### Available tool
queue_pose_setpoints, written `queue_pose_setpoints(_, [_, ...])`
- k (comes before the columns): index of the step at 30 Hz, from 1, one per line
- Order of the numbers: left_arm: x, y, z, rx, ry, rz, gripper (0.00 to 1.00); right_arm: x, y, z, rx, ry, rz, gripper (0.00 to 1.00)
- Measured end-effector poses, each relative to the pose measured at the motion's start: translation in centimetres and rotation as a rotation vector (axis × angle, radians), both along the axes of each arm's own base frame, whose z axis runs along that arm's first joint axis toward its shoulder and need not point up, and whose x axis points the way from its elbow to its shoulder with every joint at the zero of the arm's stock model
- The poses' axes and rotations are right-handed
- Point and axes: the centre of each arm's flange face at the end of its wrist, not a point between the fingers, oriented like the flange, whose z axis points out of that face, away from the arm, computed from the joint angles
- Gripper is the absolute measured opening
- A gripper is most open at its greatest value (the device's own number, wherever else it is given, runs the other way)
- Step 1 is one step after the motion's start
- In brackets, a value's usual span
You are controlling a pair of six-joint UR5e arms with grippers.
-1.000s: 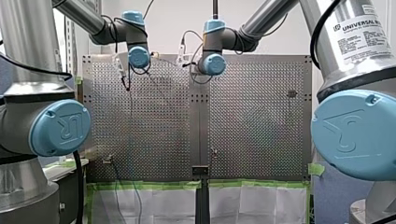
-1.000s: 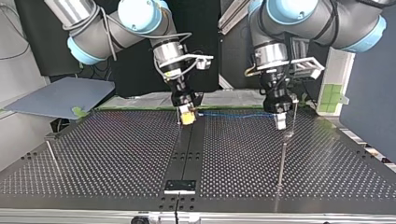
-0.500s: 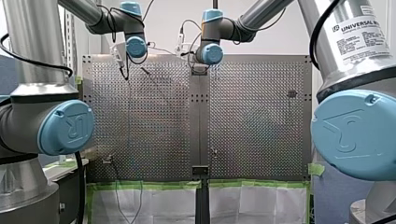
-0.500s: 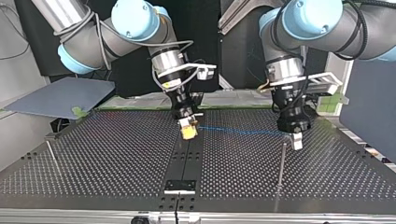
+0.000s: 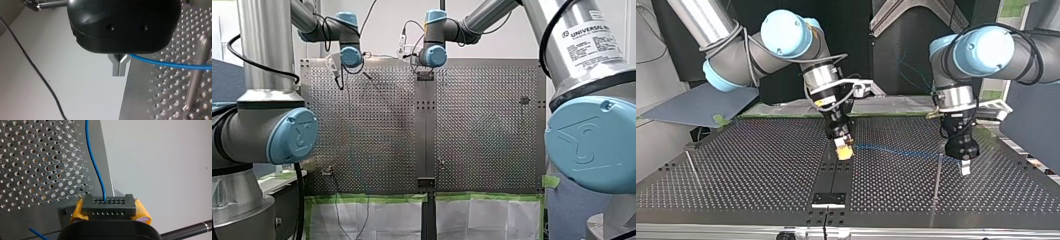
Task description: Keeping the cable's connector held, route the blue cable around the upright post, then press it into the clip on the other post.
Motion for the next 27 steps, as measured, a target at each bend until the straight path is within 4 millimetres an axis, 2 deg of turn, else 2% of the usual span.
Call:
queue_pose_setpoints(6, [1.6,1.8,1.2,-0.020,-0.028,-0.008,0.00,0.6,-0.8,-0.3,0.001,0.002,0.001,0.00])
queue_pose_setpoints(10, [3.0,3.0,1.3,-0.023,-0.031,-0.008,0.00,1.0,-1.3,-0.8,0.003,0.005,0.002,0.00])
queue_pose_setpoints(20, [6.4,6.4,-1.1,-0.040,-0.006,-0.006,0.00,2.3,-2.9,-2.5,0.015,0.018,-0.001,0.00])
queue_pose_setpoints(27, [8.3,8.4,-2.1,-0.049,0.004,-0.021,0.00,2.9,-4.0,-4.7,0.034,0.039,-0.004,0.00])
